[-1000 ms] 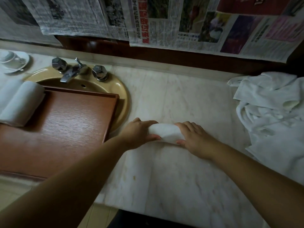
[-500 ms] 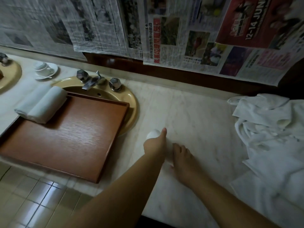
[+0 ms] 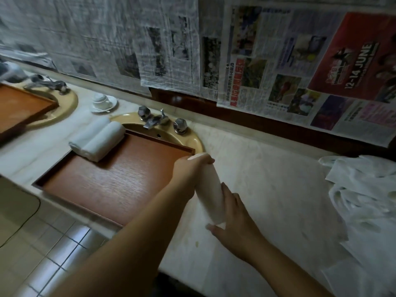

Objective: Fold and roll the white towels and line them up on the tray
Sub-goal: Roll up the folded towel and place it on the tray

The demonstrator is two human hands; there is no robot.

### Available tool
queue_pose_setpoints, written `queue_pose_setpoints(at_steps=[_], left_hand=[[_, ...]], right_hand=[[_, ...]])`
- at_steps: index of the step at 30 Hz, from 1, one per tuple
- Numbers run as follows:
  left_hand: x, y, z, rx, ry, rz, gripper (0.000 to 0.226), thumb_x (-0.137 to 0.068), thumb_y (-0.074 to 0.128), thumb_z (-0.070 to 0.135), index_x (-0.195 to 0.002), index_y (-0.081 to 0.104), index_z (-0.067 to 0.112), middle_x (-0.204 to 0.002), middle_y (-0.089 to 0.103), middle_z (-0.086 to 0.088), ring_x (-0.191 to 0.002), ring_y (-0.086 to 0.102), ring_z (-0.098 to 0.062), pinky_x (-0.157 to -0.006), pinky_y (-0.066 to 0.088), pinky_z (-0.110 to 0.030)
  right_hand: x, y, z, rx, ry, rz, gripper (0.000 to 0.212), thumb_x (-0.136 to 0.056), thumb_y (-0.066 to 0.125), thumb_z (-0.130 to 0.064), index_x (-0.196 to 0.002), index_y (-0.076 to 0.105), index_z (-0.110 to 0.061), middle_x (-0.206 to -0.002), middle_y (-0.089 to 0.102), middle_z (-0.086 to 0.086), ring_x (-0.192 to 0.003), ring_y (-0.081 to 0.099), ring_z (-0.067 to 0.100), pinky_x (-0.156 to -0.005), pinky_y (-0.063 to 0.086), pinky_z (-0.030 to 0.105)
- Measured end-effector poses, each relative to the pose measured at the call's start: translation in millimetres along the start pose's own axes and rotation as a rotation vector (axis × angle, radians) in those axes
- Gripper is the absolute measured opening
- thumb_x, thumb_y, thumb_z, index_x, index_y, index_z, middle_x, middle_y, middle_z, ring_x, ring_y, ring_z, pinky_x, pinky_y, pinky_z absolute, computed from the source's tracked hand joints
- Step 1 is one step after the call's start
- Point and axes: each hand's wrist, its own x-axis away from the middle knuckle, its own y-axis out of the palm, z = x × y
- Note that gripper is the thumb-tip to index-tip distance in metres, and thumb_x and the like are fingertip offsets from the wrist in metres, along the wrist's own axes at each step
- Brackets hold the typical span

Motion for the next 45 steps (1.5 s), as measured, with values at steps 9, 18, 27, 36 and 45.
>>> queue_pose_setpoints(at_steps=[9, 18, 27, 36, 45], left_hand=[[-30, -112, 79, -0.158, 0.273, -0.131, 0.031, -0.077, 0.086, 0.025, -0.104, 0.074, 0.015, -0.106, 0.073, -0.009, -0.097, 0.072, -0.026, -0.079, 0.064, -0.037], [-109, -230, 120, -0.180, 0.223, -0.153, 0.042, -0.056, 0.084, 0.040, -0.091, 0.082, 0.016, -0.102, 0.077, -0.015, -0.098, 0.074, -0.034, -0.091, 0.060, -0.052], [-162, -292, 136, -0.141, 0.219, -0.417, 0.044, -0.066, 0.076, 0.032, -0.105, 0.079, 0.010, -0.099, 0.077, -0.012, -0.091, 0.070, -0.026, -0.092, 0.056, -0.048], [-227, -350, 119, -0.562, 0.458, 0.139, 0.042, -0.100, 0.048, 0.065, -0.119, 0.068, 0.033, -0.119, 0.071, 0.009, -0.120, 0.062, -0.021, -0.096, 0.050, -0.040], [-239, -371, 50, -1.160, 0.349, 0.192, 0.051, -0.092, 0.055, 0.070, -0.141, 0.053, 0.054, -0.163, 0.032, 0.006, -0.147, 0.030, -0.028, -0.119, 0.029, -0.051]], right_hand=[[-107, 2, -117, -0.692, 0.070, -0.256, 0.078, -0.067, 0.080, -0.074, -0.132, 0.056, -0.038, -0.123, 0.068, -0.007, -0.115, 0.065, 0.019, -0.104, 0.053, 0.050], [-185, 93, -218, -0.829, 0.152, -0.312, 0.047, -0.086, 0.078, -0.038, -0.124, 0.057, -0.019, -0.110, 0.069, 0.007, -0.084, 0.074, 0.009, -0.070, 0.058, 0.022], [-236, 161, -256, -1.096, 0.250, -0.201, 0.088, -0.063, 0.092, -0.050, -0.134, 0.055, -0.015, -0.114, 0.075, 0.015, -0.104, 0.074, 0.033, -0.082, 0.061, 0.044], [-283, 193, -268, -1.124, 0.571, 0.033, 0.056, -0.090, 0.066, -0.063, -0.125, 0.057, -0.019, -0.111, 0.075, 0.010, -0.097, 0.075, 0.027, -0.080, 0.063, 0.043], [-342, 221, -259, -0.702, 0.692, 0.094, 0.075, -0.097, 0.051, -0.068, -0.148, 0.033, -0.016, -0.119, 0.057, 0.006, -0.093, 0.060, 0.022, -0.070, 0.051, 0.036]])
